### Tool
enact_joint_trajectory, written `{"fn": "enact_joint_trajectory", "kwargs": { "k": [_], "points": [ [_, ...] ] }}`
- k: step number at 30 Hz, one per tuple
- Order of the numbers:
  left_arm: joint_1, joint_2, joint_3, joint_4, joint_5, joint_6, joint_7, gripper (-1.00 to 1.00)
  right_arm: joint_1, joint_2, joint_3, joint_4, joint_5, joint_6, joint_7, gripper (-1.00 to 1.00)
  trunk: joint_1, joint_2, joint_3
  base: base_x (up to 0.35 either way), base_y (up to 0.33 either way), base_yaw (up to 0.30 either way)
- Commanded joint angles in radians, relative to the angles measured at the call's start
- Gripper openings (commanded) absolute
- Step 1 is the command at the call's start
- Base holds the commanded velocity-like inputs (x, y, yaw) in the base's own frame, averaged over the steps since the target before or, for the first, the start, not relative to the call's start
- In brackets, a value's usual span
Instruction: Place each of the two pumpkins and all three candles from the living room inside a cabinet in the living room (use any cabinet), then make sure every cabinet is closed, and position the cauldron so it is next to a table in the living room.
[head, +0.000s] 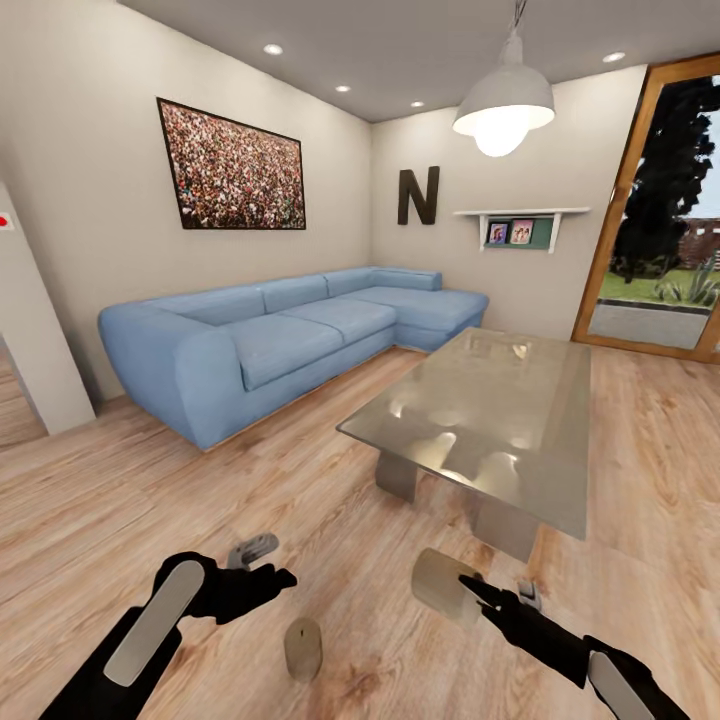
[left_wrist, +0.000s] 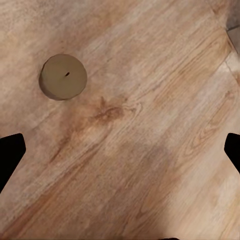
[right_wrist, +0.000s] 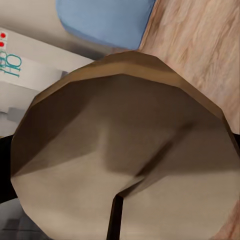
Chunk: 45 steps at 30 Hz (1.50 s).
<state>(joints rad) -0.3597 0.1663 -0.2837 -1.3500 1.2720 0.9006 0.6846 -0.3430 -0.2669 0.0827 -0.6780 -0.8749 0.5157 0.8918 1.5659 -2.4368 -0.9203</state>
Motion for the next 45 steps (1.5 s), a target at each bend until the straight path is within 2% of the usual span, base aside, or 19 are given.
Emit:
{"fn": "enact_joint_trajectory", "kwargs": {
  "k": [1,10,16,24,45],
  "points": [
    [-0.001,0.000,-0.002,-0.001,0.010,0.000,0.010,1.00,-0.001,-0.001,0.004,0.000,-0.011,0.008,0.000,-1.00,0.000,0.000,-0.001,0.016,0.000,0.000],
    [-0.001,-0.001,-0.005,0.000,0.009,0.000,0.007,1.00,-0.001,-0.001,0.003,0.003,-0.013,0.009,-0.015,-1.00,0.000,0.000,-0.001,0.091,0.000,0.000],
    [-0.001,0.000,-0.005,0.000,0.009,0.000,0.007,1.00,-0.001,0.000,-0.001,0.045,-0.015,0.008,-0.017,-1.00,0.000,0.000,0.003,0.024,0.016,-0.097],
    [-0.001,0.001,-0.004,0.000,0.008,0.000,0.007,1.00,-0.001,0.001,-0.001,0.052,-0.015,0.007,-0.016,-1.00,0.000,0.000,0.009,0.209,0.180,-0.174],
    [-0.001,0.001,-0.003,0.000,0.007,0.000,0.007,1.00,-0.001,0.001,-0.001,0.054,-0.015,0.006,-0.020,-1.00,0.000,0.000,0.010,0.077,0.154,-0.003]
  ]
}}
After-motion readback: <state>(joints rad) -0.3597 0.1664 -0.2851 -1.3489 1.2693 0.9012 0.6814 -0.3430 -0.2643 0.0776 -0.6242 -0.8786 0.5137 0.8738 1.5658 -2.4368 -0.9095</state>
